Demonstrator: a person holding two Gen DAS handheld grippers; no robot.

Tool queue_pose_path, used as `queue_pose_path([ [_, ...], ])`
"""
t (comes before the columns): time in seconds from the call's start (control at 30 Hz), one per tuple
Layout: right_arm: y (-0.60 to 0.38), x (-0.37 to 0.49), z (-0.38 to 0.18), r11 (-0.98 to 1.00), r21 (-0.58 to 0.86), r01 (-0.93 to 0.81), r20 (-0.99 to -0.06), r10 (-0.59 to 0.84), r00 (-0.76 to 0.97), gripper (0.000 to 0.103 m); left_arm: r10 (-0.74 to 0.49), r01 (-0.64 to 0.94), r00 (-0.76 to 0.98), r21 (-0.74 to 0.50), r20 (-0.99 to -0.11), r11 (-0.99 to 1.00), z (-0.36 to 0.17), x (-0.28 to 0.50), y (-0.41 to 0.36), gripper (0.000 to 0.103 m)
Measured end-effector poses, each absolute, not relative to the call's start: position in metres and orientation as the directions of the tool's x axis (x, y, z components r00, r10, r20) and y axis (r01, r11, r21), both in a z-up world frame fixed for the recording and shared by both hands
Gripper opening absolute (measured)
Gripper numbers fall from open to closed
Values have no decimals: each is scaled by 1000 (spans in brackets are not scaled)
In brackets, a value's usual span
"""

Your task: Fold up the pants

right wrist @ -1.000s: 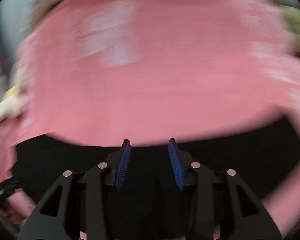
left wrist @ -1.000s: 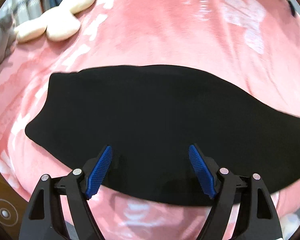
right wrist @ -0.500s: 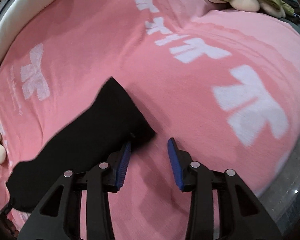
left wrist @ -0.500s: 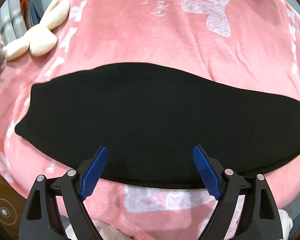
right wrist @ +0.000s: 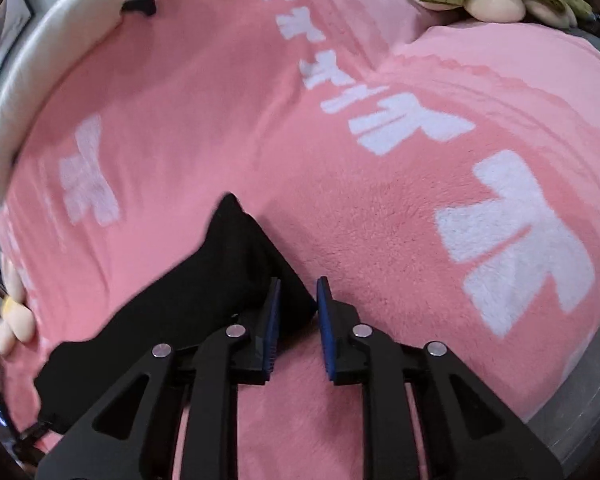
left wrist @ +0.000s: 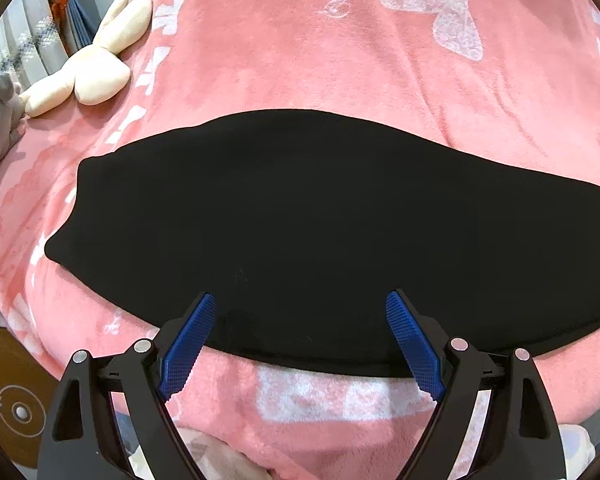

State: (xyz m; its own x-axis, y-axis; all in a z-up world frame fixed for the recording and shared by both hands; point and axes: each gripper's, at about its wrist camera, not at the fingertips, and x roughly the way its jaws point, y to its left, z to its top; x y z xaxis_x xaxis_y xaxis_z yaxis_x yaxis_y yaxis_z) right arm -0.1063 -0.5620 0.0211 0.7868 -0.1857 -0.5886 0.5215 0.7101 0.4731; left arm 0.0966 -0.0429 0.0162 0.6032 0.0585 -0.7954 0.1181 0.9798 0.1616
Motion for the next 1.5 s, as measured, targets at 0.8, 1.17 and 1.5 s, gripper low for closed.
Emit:
queue_pose_path([
  [0.8, -492, -87, 10, 685, 516, 515, -597, -144, 790, 80, 11, 118, 558, 92, -830, 989, 6, 99, -23, 86],
  [1.17, -529, -74, 1, 531, 656, 537, -529, -184, 828, 72, -19, 120, 556, 58, -831, 991, 6, 106, -8, 86],
  [1.5, -534, -73, -4, 547, 628, 554, -554, -187, 812, 11, -5, 122, 560, 77, -828, 990, 4, 107, -4, 86],
])
